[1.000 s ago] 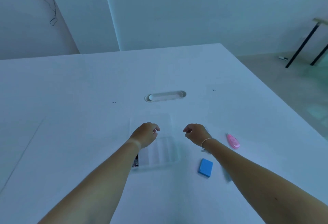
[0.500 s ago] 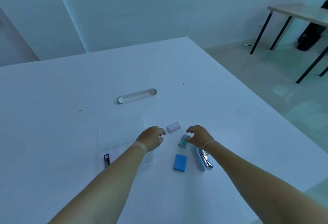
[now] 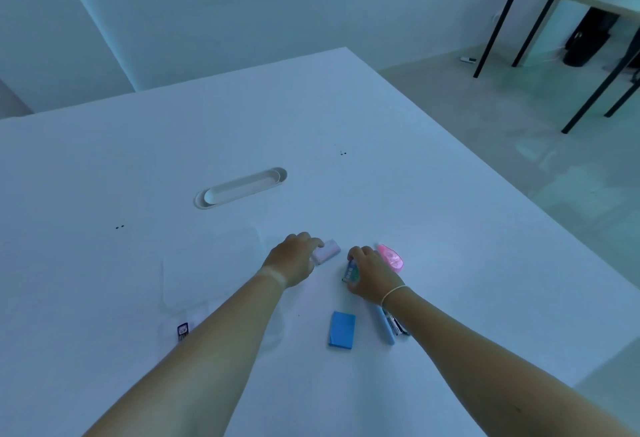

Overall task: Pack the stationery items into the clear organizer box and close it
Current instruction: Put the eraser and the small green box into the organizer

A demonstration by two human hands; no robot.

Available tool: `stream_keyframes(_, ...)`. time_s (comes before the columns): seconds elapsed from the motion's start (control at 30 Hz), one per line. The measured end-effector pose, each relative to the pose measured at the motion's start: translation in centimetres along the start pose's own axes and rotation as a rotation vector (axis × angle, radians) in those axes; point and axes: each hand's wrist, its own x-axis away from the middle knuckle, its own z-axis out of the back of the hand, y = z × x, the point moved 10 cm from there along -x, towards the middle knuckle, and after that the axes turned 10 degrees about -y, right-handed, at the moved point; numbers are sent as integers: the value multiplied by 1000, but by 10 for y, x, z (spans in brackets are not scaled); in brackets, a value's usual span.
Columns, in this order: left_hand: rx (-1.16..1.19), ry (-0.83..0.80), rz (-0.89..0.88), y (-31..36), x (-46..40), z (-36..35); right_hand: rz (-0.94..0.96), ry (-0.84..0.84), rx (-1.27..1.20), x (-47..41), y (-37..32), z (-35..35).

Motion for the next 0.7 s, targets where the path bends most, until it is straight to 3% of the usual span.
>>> stream_keyframes(0.33,-368,-151,-145,19,-34,-26,-32,20,-39,-21,12,15)
stream_keyframes(0.7,-251,-104,-47,9,-31,-16,-28,10,-45,-29,12,23)
